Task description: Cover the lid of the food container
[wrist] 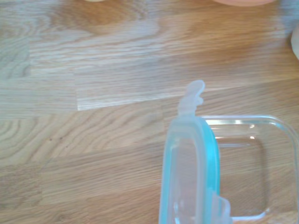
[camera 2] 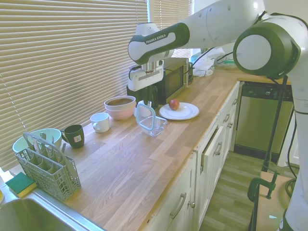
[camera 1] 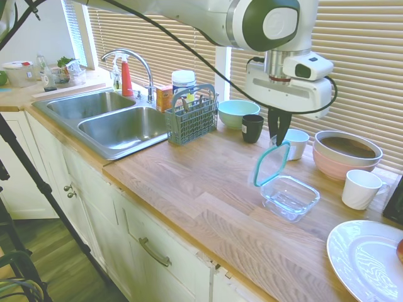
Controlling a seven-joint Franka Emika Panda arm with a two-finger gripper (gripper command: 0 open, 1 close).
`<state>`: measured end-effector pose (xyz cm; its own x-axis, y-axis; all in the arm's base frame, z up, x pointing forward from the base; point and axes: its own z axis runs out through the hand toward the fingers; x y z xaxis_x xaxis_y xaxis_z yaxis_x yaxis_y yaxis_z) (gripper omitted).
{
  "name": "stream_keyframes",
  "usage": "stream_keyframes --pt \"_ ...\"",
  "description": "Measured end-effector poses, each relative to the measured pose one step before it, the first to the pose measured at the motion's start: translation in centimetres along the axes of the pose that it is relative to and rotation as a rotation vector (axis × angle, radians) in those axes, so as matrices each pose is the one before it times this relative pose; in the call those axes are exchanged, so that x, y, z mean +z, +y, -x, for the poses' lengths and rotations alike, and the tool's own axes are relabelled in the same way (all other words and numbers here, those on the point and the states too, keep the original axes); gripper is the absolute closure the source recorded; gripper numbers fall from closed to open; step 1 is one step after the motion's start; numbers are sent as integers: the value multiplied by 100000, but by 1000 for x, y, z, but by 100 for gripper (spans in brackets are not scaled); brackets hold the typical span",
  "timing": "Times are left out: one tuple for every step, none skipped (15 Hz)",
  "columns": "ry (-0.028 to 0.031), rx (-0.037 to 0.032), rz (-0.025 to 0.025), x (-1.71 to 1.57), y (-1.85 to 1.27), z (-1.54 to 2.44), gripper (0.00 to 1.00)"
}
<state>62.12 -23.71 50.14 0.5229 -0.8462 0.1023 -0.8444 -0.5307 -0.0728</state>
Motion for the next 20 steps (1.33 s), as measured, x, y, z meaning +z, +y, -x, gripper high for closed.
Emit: stream_keyframes --pt "-317 539 -423 -22 279 -213 100" --pt "-307 434 -434 -65 227 -185 100" --pt "-106 388 -271 -97 221 -194 100" --pt "-172 302 -231 -95 204 -169 100" --pt "-134 220 -279 -140 152 -143 100" --pt "-191 112 -178 -114 223 -176 100" --pt "-251 120 73 17 269 -173 100" --pt "-338 343 173 72 328 -210 100" --pt "-361 424 112 145 398 -299 100" --pt "-398 422 42 243 348 -307 100" --pt "-444 480 200 352 376 -353 100" --pt "-601 467 103 441 395 -411 100" --pt "-434 313 80 378 377 -444 100" --pt "-312 555 -142 248 379 -452 100" --pt "-286 705 -122 233 448 -478 100" --pt "-362 677 -211 267 511 -549 100" --pt "-276 551 -344 233 381 -530 100" --pt "-202 517 -91 249 453 -574 100" --pt "-393 350 -87 316 426 -476 100" --pt "-403 425 -167 289 257 -360 100"
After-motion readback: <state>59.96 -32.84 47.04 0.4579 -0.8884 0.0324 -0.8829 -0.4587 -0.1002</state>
